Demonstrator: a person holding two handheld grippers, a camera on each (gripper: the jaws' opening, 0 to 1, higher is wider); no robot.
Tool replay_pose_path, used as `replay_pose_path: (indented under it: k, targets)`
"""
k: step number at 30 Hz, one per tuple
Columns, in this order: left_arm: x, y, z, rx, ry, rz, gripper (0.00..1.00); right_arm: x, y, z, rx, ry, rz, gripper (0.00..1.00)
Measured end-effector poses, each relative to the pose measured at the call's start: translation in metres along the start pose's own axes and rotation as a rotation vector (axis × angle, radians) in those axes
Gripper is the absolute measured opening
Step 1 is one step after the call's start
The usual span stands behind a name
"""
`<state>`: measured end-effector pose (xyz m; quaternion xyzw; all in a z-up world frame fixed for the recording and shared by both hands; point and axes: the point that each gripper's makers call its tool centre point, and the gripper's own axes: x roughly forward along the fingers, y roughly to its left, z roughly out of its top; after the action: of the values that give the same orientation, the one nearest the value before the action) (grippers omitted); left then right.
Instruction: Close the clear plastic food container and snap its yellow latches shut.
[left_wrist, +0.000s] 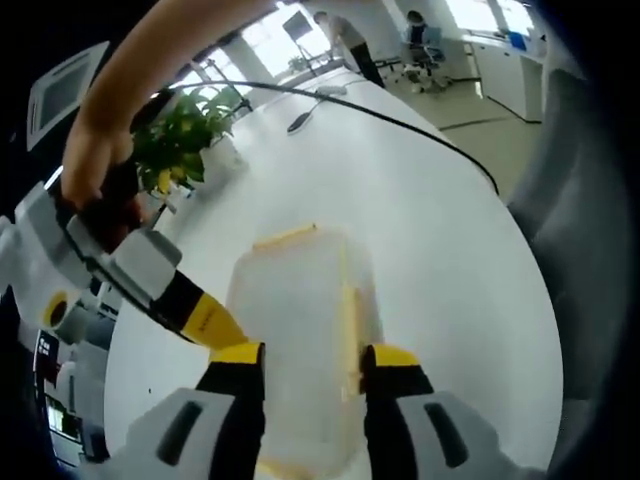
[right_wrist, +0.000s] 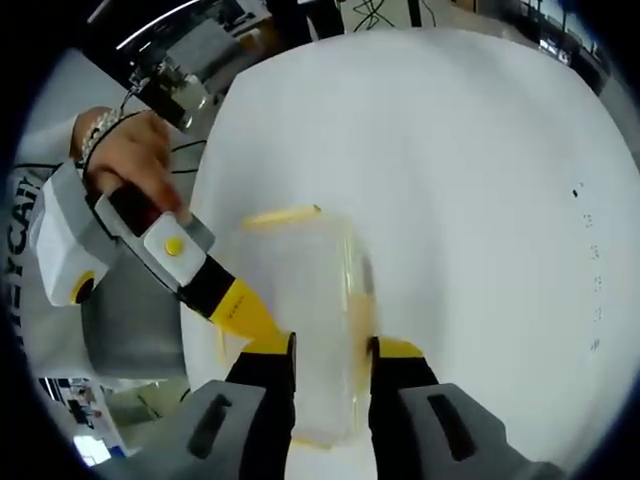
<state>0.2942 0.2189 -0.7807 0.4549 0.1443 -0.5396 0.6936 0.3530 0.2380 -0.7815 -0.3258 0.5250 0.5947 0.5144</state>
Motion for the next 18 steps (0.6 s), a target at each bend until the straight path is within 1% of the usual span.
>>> replay_pose_path:
  k: [10, 14, 18]
  targets:
    - [-0.0019, -0.001, 0.0, -0.002, 0.0, 0.002, 0.33, -0.0018, -0.0002, 0.0005, -0.004, -0.033, 0.017, 0.19]
    - [-0.0026, -0.0016, -0.0001, 0.0, 0.005, 0.006, 0.33, -0.0013, 0.001, 0.0014, -0.011, -0.025, 0.015, 0.18]
    - [-0.0036, -0.002, -0.0003, 0.0, 0.006, 0.006, 0.33, -0.0013, 0.0023, 0.0017, -0.039, -0.013, 0.016, 0.17]
